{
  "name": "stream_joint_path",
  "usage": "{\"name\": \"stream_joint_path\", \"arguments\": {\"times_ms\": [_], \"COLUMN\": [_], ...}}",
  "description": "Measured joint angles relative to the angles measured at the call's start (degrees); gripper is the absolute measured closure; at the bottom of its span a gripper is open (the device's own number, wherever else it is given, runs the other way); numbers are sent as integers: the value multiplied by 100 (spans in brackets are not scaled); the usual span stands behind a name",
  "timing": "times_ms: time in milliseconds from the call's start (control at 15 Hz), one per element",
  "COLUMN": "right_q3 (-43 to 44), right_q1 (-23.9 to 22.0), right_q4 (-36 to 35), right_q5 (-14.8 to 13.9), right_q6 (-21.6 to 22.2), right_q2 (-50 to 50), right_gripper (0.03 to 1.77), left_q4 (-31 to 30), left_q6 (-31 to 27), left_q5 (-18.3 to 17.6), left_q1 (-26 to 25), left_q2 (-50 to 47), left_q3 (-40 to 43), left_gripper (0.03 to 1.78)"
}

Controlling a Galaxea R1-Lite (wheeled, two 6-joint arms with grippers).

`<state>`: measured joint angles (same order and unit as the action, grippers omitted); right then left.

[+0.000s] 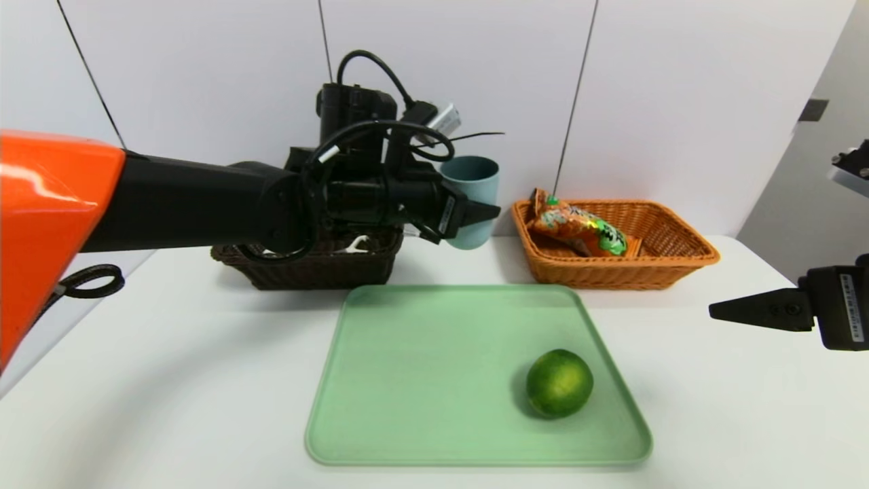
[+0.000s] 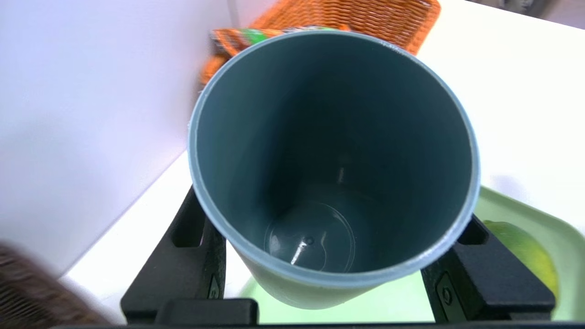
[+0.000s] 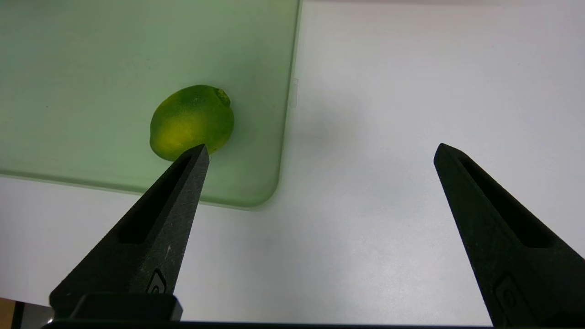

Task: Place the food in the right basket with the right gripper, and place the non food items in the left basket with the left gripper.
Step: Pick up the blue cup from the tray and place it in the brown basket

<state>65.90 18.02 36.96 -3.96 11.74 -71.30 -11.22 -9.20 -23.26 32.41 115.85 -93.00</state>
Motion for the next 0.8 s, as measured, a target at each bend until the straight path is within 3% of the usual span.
{"name": "stream_joint_path", "arguments": {"times_ms": [533,800], "right_q3": [-124,-155], "right_q1": [4,6], "right_q4": [0,0], "right_q5": [5,2], "right_q6": [5,-11], "right_q2": [55,77], "right_gripper": [10,10], "left_q4": [149,113], "left_q6": [20,44], "left_q5": [-2,-24], "left_q1": [-1545,-1922], "left_q2": [-83,163], "left_q3": [-33,-29], "left_gripper": [69,69]}}
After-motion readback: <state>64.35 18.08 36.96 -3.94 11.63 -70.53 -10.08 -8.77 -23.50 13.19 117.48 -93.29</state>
